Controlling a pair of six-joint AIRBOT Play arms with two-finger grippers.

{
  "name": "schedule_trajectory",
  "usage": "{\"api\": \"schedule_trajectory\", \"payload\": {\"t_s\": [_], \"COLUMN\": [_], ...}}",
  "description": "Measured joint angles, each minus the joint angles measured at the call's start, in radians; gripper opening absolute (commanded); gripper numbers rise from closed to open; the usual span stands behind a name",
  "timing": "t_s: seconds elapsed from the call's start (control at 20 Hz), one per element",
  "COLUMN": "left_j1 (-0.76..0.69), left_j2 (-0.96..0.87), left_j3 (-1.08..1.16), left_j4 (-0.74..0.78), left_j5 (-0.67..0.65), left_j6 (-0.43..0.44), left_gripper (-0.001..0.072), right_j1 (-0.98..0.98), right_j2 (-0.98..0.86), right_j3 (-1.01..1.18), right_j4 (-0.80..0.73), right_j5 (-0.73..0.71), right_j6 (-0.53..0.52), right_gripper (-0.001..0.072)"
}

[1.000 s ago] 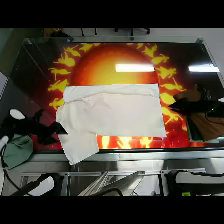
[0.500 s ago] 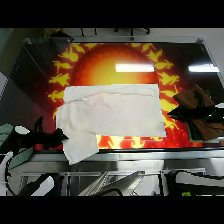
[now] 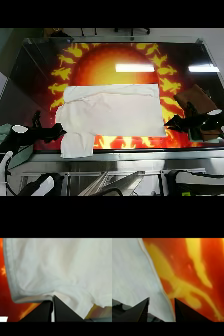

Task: Fold the shirts.

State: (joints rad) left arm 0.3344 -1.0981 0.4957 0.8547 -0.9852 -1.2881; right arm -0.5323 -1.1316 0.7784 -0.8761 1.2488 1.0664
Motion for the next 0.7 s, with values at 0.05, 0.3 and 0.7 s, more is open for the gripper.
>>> {"api": "schedule_trajectory", "payload": {"t_s": [0.05,0.3,0.7], "left_j1": [0.0,0.0,0.0], "left_j2": [0.0,0.006,0.212], "left_j3": [0.01,0.073,0.14], "left_j4": [-0.001,-0.008,0.089], "left_j5": [-0.008,-0.064,-0.246], "left_j6": [0.007,0.026,-0.03], "left_gripper": [0.0016,0.0015,0.0015], "right_j1": [0.003,0.058,0.084], "right_j2": [-0.005,-0.018,0.108], "right_j3": [-0.02,-0.069,-0.081], "right_j4": [0.009,0.045,-0.006], "right_j5": [0.002,-0.013,0.026], "right_j6": [-0.006,-0.044,0.053], "right_gripper": [0.0376,0.002,0.0019]}}
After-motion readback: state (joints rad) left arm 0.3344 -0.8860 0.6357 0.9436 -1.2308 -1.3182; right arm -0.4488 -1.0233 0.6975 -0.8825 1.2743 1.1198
